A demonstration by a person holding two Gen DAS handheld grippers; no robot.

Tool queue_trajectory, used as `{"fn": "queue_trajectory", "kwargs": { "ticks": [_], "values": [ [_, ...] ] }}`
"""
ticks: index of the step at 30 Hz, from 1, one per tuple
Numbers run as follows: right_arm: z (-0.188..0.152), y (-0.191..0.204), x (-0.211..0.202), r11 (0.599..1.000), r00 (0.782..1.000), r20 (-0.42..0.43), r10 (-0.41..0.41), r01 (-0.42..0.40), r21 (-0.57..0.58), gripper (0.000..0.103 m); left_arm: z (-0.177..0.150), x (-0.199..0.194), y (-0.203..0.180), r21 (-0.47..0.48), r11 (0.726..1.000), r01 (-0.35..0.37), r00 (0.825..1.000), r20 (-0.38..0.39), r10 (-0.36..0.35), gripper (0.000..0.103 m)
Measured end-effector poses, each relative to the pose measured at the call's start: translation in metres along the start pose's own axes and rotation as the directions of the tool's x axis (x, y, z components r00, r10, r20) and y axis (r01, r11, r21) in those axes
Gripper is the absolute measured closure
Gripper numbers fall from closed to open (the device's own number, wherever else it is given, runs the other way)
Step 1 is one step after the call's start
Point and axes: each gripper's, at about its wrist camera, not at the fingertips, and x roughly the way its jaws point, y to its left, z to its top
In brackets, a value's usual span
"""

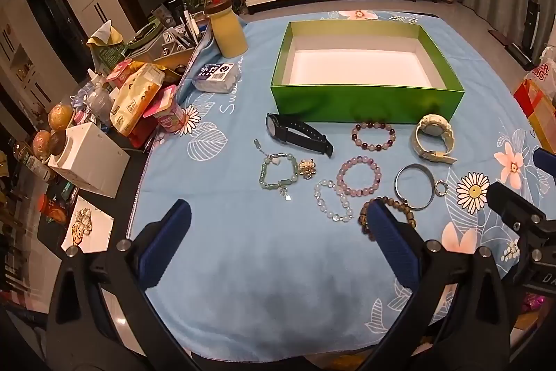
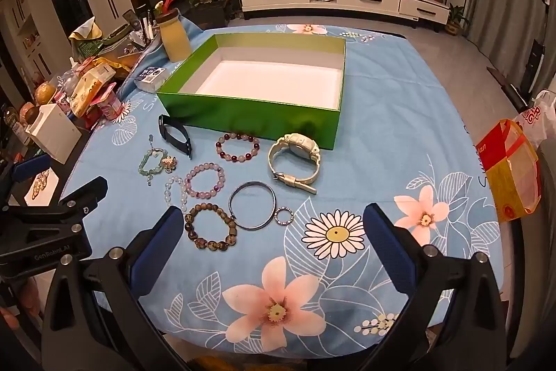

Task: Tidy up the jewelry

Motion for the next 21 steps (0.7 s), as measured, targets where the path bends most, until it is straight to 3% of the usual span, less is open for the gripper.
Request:
{"fn": "queue_trajectory", "kwargs": {
  "ticks": [21],
  "values": [
    [-0.0008, -0.0029, 0.0047, 1.000, 1.000, -0.007, 0.005, -0.005, 0.003, 0.001, 0.0001, 0.0001, 0.0019, -0.008, 1.000, -0.004, 1.000, -0.003, 0.004, 0.002]
  ]
}}
